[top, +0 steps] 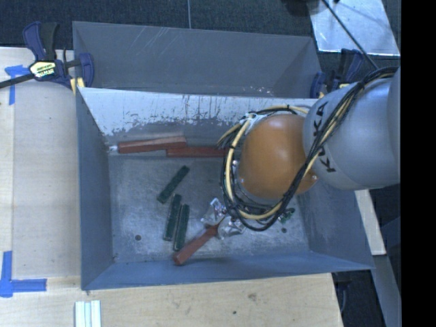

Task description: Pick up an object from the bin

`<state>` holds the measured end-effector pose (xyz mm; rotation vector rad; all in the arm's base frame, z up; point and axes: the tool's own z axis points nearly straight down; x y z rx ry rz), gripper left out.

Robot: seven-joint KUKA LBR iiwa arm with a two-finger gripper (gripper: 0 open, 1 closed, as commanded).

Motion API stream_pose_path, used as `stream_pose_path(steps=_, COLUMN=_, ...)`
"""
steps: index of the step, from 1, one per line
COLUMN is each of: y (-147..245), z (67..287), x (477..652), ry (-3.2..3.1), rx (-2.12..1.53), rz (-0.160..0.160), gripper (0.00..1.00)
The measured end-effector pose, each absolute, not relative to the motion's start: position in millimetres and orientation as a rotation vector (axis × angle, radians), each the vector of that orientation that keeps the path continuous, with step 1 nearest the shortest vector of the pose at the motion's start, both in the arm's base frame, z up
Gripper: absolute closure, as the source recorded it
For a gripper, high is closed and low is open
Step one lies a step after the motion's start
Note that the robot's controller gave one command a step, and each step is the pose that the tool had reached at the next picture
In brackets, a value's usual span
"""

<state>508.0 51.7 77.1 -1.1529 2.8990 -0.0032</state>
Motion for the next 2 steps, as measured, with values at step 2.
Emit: stream_pose_path(steps=2, y=32.9, z=223.8, x=563.1, ry=2.807, rx=-1.404, rz=0.000, gripper=1.00)
